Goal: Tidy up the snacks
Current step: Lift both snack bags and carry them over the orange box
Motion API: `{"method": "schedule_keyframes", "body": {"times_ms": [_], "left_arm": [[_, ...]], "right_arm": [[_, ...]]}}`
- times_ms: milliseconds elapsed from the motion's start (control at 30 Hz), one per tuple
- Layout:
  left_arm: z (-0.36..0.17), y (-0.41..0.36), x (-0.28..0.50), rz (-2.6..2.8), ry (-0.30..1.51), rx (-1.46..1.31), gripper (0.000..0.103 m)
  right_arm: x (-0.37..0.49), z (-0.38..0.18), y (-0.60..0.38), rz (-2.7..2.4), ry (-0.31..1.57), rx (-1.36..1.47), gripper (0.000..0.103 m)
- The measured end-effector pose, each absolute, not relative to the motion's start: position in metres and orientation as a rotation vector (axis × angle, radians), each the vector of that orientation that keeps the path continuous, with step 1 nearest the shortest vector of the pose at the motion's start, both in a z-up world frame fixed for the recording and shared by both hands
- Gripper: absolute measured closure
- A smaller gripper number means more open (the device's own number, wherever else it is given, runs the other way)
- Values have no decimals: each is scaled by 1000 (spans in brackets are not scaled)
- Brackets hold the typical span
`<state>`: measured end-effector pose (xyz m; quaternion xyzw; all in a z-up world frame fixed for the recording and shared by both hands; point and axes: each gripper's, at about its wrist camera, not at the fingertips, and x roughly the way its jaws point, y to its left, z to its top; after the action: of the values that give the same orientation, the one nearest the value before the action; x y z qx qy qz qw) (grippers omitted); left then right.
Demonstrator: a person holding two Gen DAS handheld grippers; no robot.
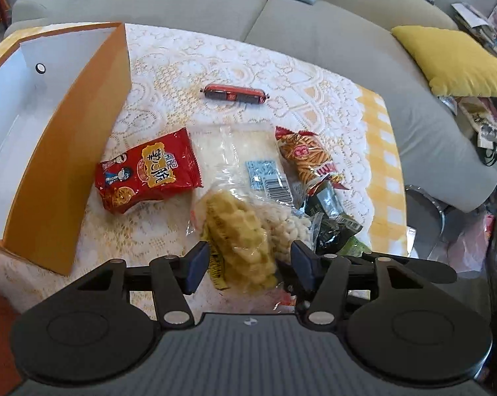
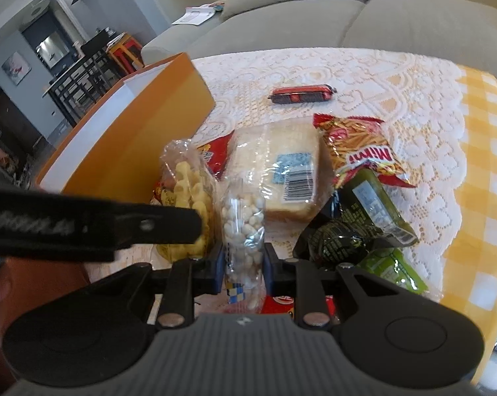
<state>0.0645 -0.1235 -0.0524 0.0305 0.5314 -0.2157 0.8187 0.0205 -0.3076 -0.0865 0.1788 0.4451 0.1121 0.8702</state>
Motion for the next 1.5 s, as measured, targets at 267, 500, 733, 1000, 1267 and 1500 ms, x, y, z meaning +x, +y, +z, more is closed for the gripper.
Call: {"method": "schedule_keyframes", "body": {"times_ms": [267, 500, 733, 1000, 1267, 1500], "left_arm": [[-64, -119, 67, -369, 1163, 125, 48], [-77, -105, 77, -308, 1213, 99, 59], [-77, -105, 80, -317, 1191, 100, 68], [-68, -91, 75, -356, 1165, 60, 72], [-38, -73, 65, -377, 1113, 87, 73], [-2, -50, 69, -373, 1073, 59, 73]], "right_arm": [[23, -87, -296, 258, 935, 319, 82], [26, -89, -290, 269, 940, 297, 82], [26, -90, -290, 262, 947, 299, 82], [20, -78, -288, 239, 903, 273, 83], [16, -53, -276, 217, 896, 272, 83], [23, -21, -252, 206, 877, 250, 83]]}}
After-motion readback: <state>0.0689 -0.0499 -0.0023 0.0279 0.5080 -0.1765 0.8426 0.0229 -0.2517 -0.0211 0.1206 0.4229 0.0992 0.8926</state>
